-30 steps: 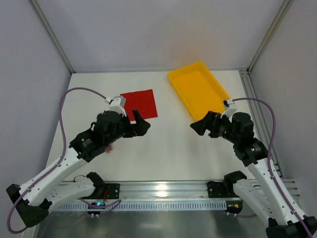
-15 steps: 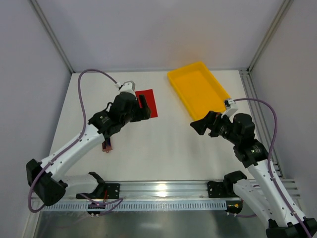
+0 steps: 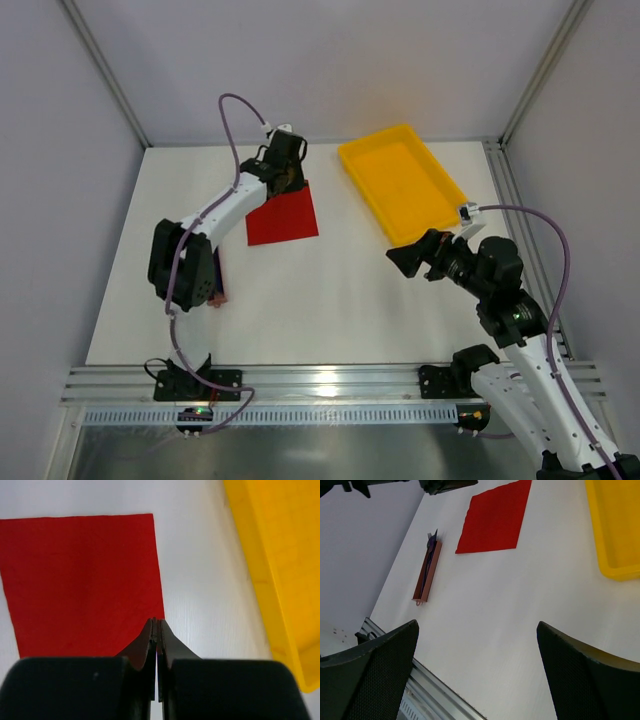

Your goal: Place the utensils on the paper napkin and roll it up

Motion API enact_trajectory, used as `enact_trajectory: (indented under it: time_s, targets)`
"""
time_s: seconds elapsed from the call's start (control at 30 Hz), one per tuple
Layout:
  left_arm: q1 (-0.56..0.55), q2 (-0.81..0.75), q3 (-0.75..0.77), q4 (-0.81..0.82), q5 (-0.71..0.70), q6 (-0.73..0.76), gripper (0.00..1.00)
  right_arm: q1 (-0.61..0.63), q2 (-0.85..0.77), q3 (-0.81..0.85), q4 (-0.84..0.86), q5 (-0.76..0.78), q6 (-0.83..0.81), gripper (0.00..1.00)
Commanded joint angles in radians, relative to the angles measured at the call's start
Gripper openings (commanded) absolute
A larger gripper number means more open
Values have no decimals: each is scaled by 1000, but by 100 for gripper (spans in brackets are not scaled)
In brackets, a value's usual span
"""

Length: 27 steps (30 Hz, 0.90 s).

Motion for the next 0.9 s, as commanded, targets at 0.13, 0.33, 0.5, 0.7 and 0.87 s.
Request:
enact_trajectory:
  time_s: [0.13,0.33,0.5,0.7,0.87]
  targets:
    - [-7,233,129,-32,35,34,0,-1,-8,-11,31,-32,7,100]
    - [-12,270,82,-6,88,26,0,-1,-31,-17,19,-24,-2,100]
    - [-18,238,-29,55,99,25,1,-1,-13,-14,16,-28,8,100]
    - [-31,209,-138,101,147,35,0,-1,-17,-17,21,-29,19,100]
    - [-73,149,-243,127,147,46,1,-1,-30,-15,10,-24,24,100]
